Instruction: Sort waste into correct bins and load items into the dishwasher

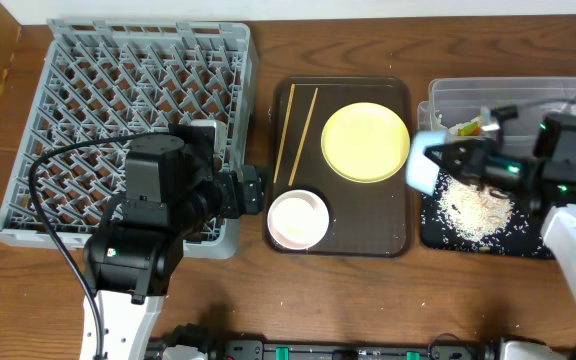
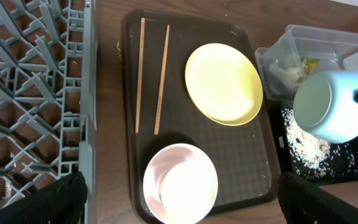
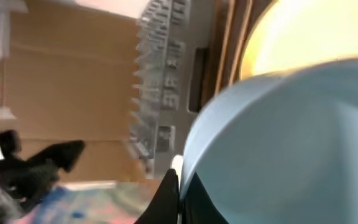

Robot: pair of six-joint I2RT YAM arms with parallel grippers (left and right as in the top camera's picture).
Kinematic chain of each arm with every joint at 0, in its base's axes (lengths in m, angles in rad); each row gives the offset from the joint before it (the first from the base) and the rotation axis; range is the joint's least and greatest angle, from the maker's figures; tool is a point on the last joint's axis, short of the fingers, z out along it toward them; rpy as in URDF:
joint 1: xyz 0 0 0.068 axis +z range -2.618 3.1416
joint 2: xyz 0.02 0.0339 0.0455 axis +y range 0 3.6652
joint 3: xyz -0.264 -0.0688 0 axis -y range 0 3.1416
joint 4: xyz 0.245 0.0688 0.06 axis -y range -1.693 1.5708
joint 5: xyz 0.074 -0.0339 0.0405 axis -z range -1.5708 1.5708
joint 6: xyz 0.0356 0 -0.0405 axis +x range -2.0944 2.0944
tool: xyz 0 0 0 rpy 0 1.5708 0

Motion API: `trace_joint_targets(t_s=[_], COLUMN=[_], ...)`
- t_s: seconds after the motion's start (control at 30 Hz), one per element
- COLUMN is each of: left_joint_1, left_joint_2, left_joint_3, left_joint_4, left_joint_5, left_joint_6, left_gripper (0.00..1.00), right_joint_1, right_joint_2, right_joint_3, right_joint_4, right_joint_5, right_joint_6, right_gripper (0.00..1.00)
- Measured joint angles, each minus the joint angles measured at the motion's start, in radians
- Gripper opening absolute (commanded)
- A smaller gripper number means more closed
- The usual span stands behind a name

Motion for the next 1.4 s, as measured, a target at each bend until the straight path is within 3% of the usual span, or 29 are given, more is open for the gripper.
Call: trace_joint_targets(t_s=[0.17,0.37,0.57,0.6,0.63,0.67,0.77,0.9,1.13,1.4], left_joint_1=[0.000,0.000,0.000,0.000,0.000,0.000,0.000,0.000,0.000,0.000], left_joint_2=[0.000,0.000,0.000,0.000,0.000,0.000,0.000,0.000,0.000,0.000], left_joint_3=[0.000,0.000,0.000,0.000,0.000,0.000,0.000,0.000,0.000,0.000], left_joint_4=[0.000,0.000,0.000,0.000,0.000,0.000,0.000,0.000,0.000,0.000], left_joint_5=[0.000,0.000,0.000,0.000,0.000,0.000,0.000,0.000,0.000,0.000], left_joint_6=[0.000,0.000,0.000,0.000,0.000,0.000,0.000,0.000,0.000,0.000], left_gripper=[0.98,0.98,0.98,0.98,0.98,0.98,0.98,0.98,0.98,0.98], right_joint_1=[0.291,0.629,0.760,0.768,0.770,0.770,0.767,0.767,0.755,0.593], right_joint_2=[-0.070,-0.027,0.098,0.119,0.143,0.159,0.175,0.169,0.148,0.140], right_joint_3=[0.105,0.114,0.114,0.114,0.114,0.114,0.115,0.173,0.430,0.571], right_joint_4=[-0.247,-0.404,-0.399,-0.395,-0.390,-0.386,-0.380,-0.426,-0.579,-0.613], right_joint_5=[0.345,0.743,0.908,0.919,0.928,0.940,0.964,0.977,0.991,0.907], right_joint_6=[-0.164,-0.238,-0.251,-0.251,-0.252,-0.257,-0.272,-0.303,-0.344,-0.346], right_gripper=[0.01,0.01,0.01,0.11,0.27,0.36,0.44,0.47,0.48,0.57])
